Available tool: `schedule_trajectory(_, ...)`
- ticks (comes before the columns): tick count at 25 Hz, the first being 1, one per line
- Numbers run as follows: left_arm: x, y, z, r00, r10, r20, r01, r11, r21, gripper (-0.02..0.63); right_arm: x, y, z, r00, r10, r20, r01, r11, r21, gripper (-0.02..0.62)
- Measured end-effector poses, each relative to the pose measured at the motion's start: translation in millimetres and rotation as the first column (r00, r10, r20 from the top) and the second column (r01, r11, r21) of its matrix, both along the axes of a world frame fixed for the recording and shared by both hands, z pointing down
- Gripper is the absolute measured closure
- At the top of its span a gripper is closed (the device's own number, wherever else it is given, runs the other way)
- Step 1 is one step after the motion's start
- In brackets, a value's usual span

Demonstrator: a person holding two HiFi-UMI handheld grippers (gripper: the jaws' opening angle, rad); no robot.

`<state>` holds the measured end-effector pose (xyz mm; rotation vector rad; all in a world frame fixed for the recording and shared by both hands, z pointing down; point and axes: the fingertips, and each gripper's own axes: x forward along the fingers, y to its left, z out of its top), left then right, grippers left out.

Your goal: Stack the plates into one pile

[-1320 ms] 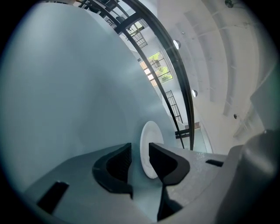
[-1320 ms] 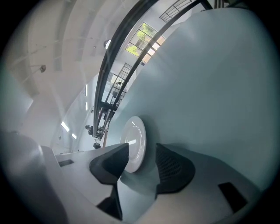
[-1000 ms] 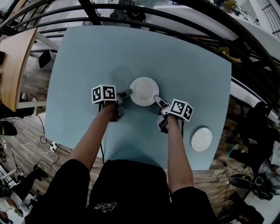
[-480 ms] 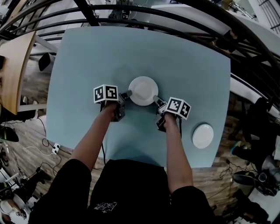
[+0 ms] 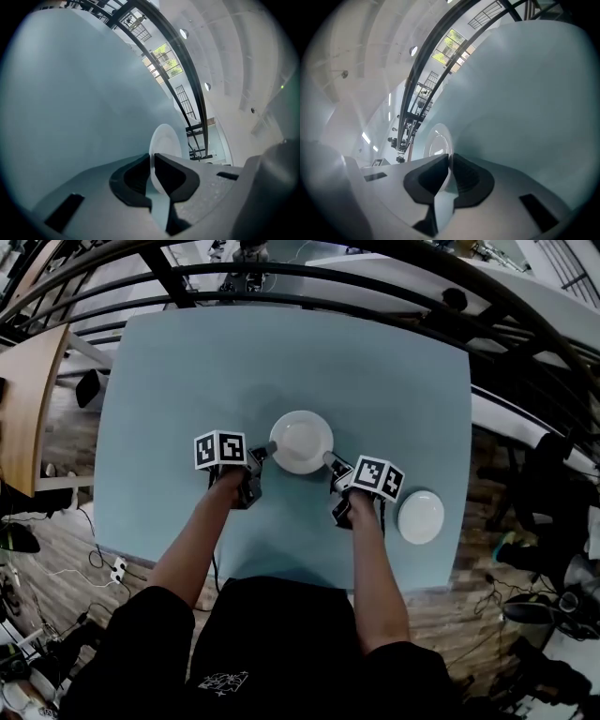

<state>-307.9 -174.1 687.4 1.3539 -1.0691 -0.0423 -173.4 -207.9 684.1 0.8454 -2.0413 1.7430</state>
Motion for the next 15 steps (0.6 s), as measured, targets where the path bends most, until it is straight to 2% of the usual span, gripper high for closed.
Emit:
schedule_trajectory(5,34,7,-8,0.999,0.037,-0.009,-0.036,0.999,0.01,0.568,34,11,-12,1.0,0.015,0.0,-0.015,1.0,0.021,0.563)
schedule_trajectory(10,96,17,-13,0.995,0.099,0.001,-0.099,0.995,0.017,0.569,97,27,-15,0.999,0.052,0.006,-0.052,0.998,0.028,0.563)
schedule_trajectory(15,132,20,-11,0.989,0.148,-0.001,-0.148,0.989,0.017,0.568,134,35,-14,0.996,0.088,0.001,-0.088,0.996,0.031,0.563)
